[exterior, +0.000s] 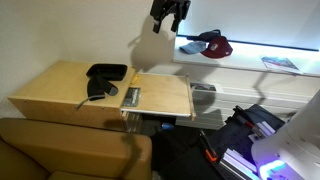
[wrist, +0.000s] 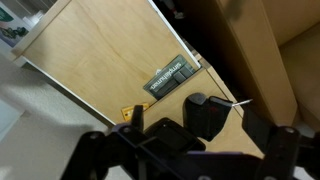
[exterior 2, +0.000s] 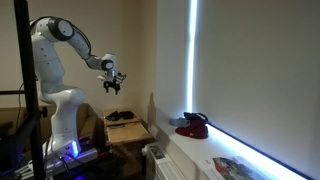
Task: Put the sock in the black bowl
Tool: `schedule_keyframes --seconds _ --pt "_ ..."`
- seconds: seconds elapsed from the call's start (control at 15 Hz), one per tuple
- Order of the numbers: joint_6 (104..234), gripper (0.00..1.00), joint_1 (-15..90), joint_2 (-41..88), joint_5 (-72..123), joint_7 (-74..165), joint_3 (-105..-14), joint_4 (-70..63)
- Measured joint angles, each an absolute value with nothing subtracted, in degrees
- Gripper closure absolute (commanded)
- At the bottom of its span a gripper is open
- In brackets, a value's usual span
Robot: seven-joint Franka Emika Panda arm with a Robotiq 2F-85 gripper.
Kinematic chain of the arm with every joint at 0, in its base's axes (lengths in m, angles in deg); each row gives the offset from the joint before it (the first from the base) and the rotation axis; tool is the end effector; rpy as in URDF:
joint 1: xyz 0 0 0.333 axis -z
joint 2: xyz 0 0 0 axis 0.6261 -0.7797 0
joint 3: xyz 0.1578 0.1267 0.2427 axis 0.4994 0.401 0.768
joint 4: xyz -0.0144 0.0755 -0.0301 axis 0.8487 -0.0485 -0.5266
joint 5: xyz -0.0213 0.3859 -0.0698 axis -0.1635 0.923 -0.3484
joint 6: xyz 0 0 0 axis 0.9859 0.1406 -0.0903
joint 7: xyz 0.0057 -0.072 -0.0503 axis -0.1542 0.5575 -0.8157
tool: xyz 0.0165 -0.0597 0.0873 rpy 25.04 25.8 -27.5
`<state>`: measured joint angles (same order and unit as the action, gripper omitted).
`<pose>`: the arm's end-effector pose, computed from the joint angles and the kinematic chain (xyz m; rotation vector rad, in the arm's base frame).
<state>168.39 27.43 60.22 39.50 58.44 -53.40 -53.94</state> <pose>0.4310 0.1049 0.4350 -2.9570 -0.3814 -0.2921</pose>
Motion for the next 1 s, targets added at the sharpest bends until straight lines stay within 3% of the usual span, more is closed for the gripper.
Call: schedule_keyframes --seconds 0.47,0.73,1.0 --pt "167.32 0.0 21.96 45.91 43.07 60.27 -47.85 -52.33" --pt "179.27 0.0 20.41 31.5 36.74 52.31 -42.25 -45.81" --pt "187.46 0.0 17.58 18.77 23.78 37.72 -43.86 -34.25"
